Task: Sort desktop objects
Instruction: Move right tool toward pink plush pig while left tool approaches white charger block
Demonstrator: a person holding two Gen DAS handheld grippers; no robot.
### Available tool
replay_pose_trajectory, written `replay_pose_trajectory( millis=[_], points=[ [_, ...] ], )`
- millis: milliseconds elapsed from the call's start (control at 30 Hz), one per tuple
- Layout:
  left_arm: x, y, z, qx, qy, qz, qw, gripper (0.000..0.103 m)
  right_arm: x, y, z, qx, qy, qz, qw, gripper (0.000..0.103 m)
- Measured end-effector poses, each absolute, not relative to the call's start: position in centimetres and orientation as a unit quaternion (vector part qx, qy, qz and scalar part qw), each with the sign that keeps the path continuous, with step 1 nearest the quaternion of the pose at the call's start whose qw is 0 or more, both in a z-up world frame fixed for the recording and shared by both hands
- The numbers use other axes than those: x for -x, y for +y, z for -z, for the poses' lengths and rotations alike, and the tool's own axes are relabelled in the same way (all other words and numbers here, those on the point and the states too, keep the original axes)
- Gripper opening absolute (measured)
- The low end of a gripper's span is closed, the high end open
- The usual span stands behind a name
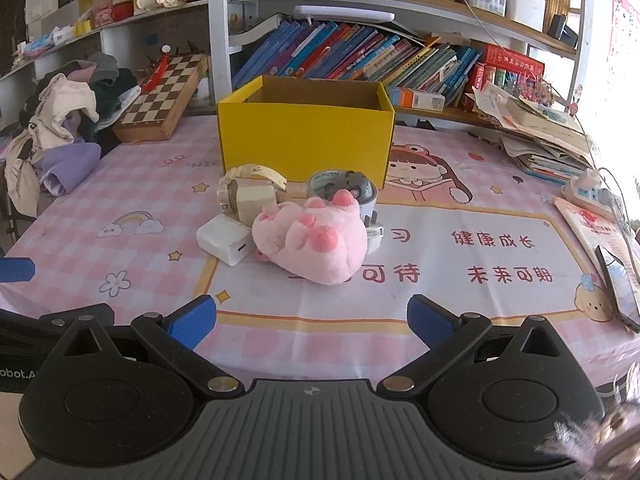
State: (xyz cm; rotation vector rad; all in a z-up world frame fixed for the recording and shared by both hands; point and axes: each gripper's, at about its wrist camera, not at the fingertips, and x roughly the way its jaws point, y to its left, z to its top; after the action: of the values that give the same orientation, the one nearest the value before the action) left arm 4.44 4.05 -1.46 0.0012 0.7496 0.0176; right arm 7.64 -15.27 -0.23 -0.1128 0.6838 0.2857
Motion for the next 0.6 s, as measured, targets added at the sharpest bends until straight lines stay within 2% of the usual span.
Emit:
replay_pose_trajectory(
  millis=[600],
  points=[
    [-8.0, 4.4, 2.2, 0.020, 0.377, -0.006, 0.926, 0.103, -11.9, -14.6, 0.9, 0.069, 0.352, -0.152, 0.921, 0.101]
  ],
)
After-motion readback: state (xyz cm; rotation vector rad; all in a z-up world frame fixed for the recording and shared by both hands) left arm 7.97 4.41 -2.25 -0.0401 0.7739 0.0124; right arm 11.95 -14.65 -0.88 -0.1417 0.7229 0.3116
